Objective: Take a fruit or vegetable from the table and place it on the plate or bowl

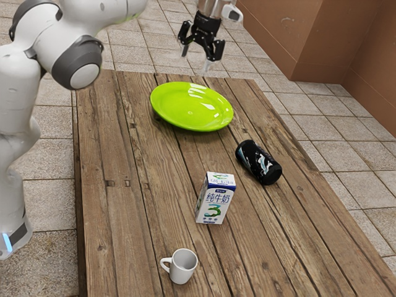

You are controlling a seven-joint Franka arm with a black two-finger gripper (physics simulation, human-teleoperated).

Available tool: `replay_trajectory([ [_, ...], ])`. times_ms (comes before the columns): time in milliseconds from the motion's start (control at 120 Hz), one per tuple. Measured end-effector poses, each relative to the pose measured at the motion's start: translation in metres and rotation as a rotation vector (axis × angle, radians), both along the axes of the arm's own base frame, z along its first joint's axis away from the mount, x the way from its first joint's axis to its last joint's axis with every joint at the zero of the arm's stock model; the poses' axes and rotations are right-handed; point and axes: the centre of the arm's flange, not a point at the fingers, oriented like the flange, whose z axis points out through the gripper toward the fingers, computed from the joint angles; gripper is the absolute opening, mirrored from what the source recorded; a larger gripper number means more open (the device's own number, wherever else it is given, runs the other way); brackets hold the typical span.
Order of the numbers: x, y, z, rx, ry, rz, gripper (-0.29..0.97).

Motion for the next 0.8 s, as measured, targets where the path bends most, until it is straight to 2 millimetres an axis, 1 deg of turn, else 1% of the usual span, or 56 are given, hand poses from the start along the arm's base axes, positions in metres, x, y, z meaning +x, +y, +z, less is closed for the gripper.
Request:
replay_trajectory([
  [25,-0.005,0.0,0.015,-0.003,-0.031,-0.008,0.68],
  [83,-0.028,-0.005,0.06,-0.079,-0.153,-0.063,0.68],
  [100,-0.032,-0.014,0.071,-0.119,-0.191,-0.097,0.68],
  [117,-0.032,-0.028,0.078,-0.152,-0.216,-0.135,0.68],
  [142,-0.024,-0.058,0.082,-0.181,-0.229,-0.2,0.68],
  [158,-0.014,-0.088,0.078,-0.183,-0.221,-0.254,0.68],
  [175,-0.001,-0.131,0.071,-0.17,-0.2,-0.327,0.68],
  [200,0.012,-0.217,0.057,-0.143,-0.164,-0.471,0.68],
  [225,0.013,-0.3,0.041,-0.122,-0.132,-0.611,0.68],
  [242,0.01,-0.346,0.03,-0.109,-0.113,-0.687,0.68],
  [250,0.007,-0.365,0.025,-0.103,-0.106,-0.719,0.67],
  [267,0.001,-0.397,0.017,-0.093,-0.095,-0.772,0.67],
  [292,-0.007,-0.432,0.009,-0.092,-0.087,-0.83,0.67],
  [308,-0.011,-0.448,0.005,-0.097,-0.086,-0.853,0.67],
  [333,-0.013,-0.461,0.002,-0.111,-0.089,-0.87,0.67],
  [375,-0.013,-0.468,0.001,-0.137,-0.102,-0.869,0.67],
  [417,-0.008,-0.463,0.002,-0.167,-0.12,-0.848,0.67],
  [450,0.002,-0.446,0.005,-0.208,-0.136,-0.806,0.67],
  [508,0.024,-0.399,0.008,-0.258,-0.166,-0.71,0.68],
  [542,0.03,-0.382,0.01,-0.248,-0.177,-0.678,0.68],
  [608,0.032,-0.365,0.009,-0.166,-0.149,-0.645,0.68],
  [700,0.027,-0.356,0.001,-0.06,-0.076,-0.616,0.68],
  [767,0.034,-0.329,-0.003,-0.021,-0.056,-0.554,0.68],
  [800,0.039,-0.321,-0.007,-0.01,-0.052,-0.53,0.68],
])
